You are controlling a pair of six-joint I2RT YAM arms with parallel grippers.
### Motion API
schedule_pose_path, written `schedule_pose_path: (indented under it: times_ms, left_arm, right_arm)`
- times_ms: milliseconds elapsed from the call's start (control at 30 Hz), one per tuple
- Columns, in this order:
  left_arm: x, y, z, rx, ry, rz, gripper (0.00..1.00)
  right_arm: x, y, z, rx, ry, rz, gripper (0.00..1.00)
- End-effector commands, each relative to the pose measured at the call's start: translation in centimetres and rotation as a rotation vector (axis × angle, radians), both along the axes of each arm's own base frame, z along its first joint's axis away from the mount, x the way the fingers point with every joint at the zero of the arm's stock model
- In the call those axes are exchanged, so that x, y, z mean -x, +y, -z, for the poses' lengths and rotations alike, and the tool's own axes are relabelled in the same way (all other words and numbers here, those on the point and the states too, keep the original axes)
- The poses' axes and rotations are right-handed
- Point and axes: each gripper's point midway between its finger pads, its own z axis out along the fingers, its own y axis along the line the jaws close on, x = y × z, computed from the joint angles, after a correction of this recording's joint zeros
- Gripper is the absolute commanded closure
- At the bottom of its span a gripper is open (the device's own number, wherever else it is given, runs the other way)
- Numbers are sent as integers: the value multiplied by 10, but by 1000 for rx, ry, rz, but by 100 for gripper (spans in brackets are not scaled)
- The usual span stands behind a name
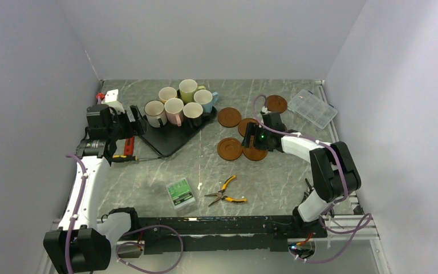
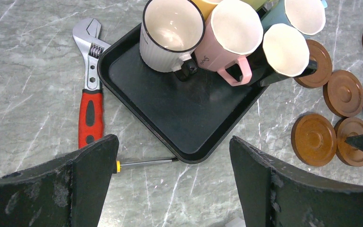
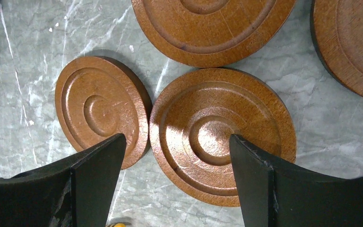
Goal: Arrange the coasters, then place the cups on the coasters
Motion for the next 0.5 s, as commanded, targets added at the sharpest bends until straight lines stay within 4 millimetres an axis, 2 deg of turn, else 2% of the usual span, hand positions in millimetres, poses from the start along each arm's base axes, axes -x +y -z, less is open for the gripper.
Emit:
schedule_pose_path:
  times_ms: [0,233,467]
  left_arm:
    - [-3,-3,-10,3,-32,21,6]
    - [-3,-4,-8,6,-27,24,6]
    - [-4,-5,-9,10,-28,28,6]
  right_arm:
    - [-14,0,-6,5,-48,29,15]
    - [-14,-21,3,90,-35,97,15]
    - [-20,-42,0,124,-50,167,15]
